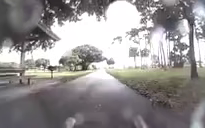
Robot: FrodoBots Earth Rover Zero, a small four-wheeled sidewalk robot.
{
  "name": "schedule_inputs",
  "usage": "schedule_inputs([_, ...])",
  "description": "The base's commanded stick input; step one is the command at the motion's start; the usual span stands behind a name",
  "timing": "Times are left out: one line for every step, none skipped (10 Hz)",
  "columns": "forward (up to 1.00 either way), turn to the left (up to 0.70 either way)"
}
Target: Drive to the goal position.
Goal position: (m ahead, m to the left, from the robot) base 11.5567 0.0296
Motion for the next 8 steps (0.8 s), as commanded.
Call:
schedule_inputs([0.85,0.0])
schedule_inputs([0.85,0.0])
schedule_inputs([0.85,0.0])
schedule_inputs([0.85,0.0])
schedule_inputs([0.85,0.0])
schedule_inputs([0.85,0.0])
schedule_inputs([0.85,0.0])
schedule_inputs([0.85,0.0])
